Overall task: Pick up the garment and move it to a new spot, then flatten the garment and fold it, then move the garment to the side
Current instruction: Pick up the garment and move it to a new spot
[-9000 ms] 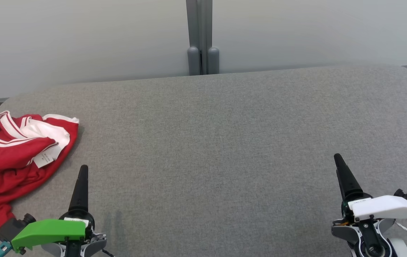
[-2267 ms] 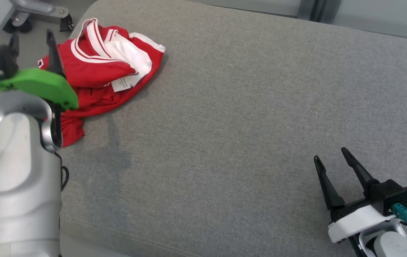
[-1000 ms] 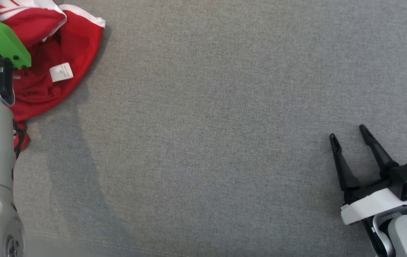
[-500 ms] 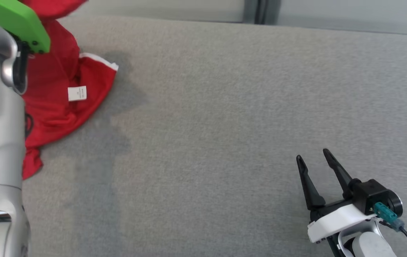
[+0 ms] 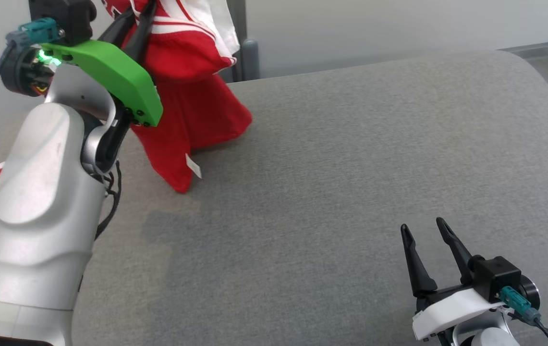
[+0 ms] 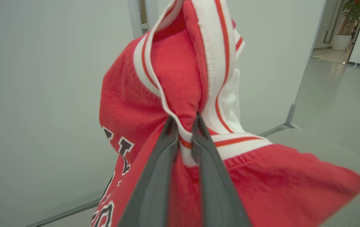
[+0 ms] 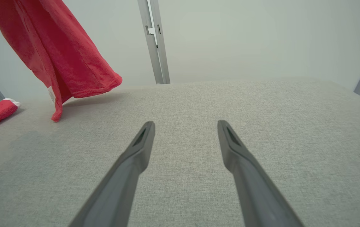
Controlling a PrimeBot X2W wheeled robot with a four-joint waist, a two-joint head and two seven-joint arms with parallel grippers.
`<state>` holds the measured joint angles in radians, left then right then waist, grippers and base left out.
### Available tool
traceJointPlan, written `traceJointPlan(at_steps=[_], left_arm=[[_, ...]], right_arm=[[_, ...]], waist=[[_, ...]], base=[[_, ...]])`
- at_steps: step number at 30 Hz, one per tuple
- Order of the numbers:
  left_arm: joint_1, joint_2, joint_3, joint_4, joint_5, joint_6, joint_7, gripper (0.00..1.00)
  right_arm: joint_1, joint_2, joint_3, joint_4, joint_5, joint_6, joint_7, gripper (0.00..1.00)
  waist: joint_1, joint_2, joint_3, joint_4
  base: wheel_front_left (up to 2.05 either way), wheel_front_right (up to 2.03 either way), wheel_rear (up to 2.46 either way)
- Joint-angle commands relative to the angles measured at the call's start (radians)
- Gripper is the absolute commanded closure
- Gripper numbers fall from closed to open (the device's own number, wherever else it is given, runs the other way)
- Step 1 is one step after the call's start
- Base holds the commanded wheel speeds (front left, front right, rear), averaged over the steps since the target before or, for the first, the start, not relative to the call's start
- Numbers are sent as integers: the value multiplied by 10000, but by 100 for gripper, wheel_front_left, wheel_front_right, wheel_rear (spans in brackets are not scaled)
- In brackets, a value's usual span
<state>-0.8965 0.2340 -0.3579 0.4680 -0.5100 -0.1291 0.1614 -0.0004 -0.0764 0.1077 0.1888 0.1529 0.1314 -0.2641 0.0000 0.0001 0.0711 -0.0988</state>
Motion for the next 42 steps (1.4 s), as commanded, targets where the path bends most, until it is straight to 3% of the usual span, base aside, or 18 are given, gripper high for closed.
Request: traceJointPlan(at_steps=[1,10,21,25,26,27,35,42], left_arm=[[304,-96,-113,-168,-95,-19,66,100],[1771,-1118,-937,288,-165,67,-515,100],[2948,-1618,-1354,3688,-196,151,-2685,100],[2621,-1670,-1442,4581,35,439,-3502,100],[2557,-1689,-1457,4734,14,456,-3641,78],[2514,-1708,-1483,4838,7,465,-3738,0],[2888,-1823,-1747,4112,-128,612,-4255,0],[5034,-1749,-967,809,602,1788,-4266,0]], right_arm=[[17,7,-45,-22,-60,-14,-7,0],[-279,121,141,-12,112,-14,-5,0],[-660,191,48,-113,290,-14,-5,0],[-612,200,-2,-71,274,-14,-5,0],[-579,200,-26,-67,262,-14,-5,0],[-549,202,-38,-59,251,-14,-5,0],[-246,204,-12,-9,108,-14,-5,0],[140,210,-39,-92,24,-14,-5,0]], waist=[[0,-1,-535,-1461],[0,-1,17,-2437],[0,-1,903,-2784],[0,-1,1008,-2673],[0,-1,998,-2632],[0,-1,980,-2597],[0,-1,228,-1960],[0,-1,-600,-932]], base=[[0,0,0],[0,0,0],[0,0,0],[0,0,0],[0,0,0],[0,0,0],[0,0,0],[0,0,0]])
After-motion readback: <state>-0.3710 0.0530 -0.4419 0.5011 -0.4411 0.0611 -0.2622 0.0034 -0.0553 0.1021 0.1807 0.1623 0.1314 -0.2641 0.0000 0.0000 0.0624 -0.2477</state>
